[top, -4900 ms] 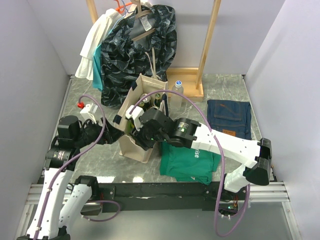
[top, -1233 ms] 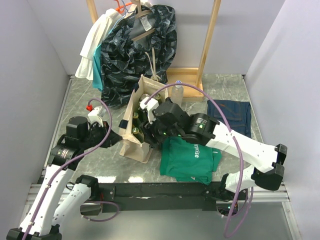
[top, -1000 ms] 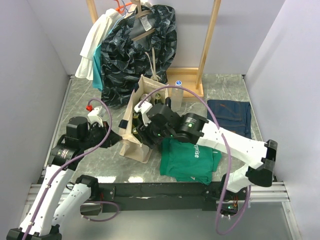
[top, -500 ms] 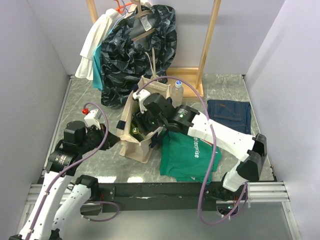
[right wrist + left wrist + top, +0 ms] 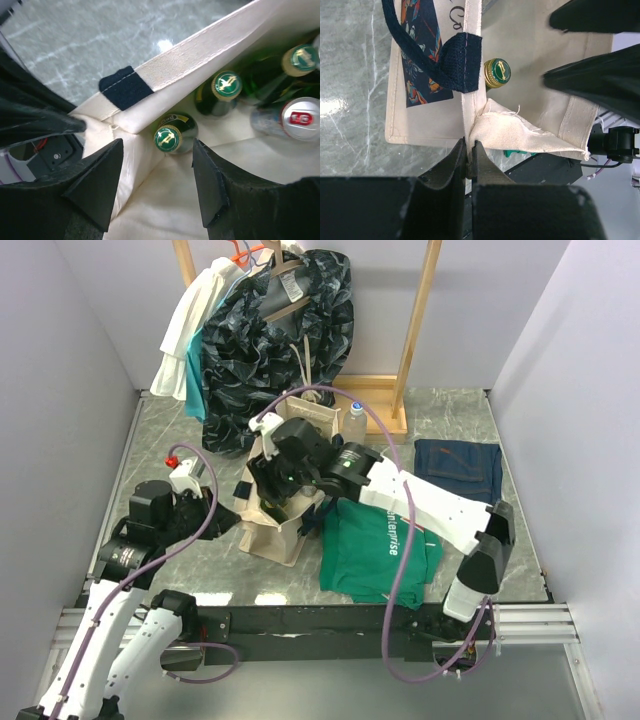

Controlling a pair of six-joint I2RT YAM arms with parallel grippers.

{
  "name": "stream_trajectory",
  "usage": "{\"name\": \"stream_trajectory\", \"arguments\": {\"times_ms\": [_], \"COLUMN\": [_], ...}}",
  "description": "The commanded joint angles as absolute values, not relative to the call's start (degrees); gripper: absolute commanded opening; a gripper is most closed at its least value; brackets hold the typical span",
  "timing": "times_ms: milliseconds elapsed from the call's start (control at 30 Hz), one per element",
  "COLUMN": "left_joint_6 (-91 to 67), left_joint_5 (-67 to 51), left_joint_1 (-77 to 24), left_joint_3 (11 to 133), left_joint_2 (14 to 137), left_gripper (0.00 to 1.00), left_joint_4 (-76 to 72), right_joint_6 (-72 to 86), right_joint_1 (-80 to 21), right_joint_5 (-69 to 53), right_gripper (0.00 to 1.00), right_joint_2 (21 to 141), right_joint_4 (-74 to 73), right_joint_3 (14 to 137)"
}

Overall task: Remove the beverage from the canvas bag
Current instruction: Take out the drink from the canvas bag.

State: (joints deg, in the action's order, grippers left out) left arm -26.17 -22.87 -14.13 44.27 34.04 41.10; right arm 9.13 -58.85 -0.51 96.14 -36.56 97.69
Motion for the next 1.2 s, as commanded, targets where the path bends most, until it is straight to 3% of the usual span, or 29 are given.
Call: {"name": "stream_trajectory", "arguments": {"times_ms": [0, 367, 1167], "left_joint_6": [-25.0, -25.1, -25.5], "left_joint_5": [-24.0, -24.2, -23.6], "left_joint_1": [-14.7, -14.7, -14.7], "left_joint_3": [43.9, 43.6, 43.6], "left_joint_2": [33.9, 32.4, 32.1], "left_gripper": [0.01, 0.01, 0.01], "left_joint_4": [47.2, 46.8, 47.0], "right_joint_6": [9.5, 11.0, 11.1], "right_joint_1": [-58.7, -58.7, -58.4], "right_joint_5": [-1.8, -1.2, -3.1], "right_gripper": [0.66, 0.72, 0.69], "right_joint_2": [97.6, 99.5, 105.6], "right_joint_4": [-35.8, -35.8, -35.8], "right_joint_3": [97.8, 96.0, 95.9]}}
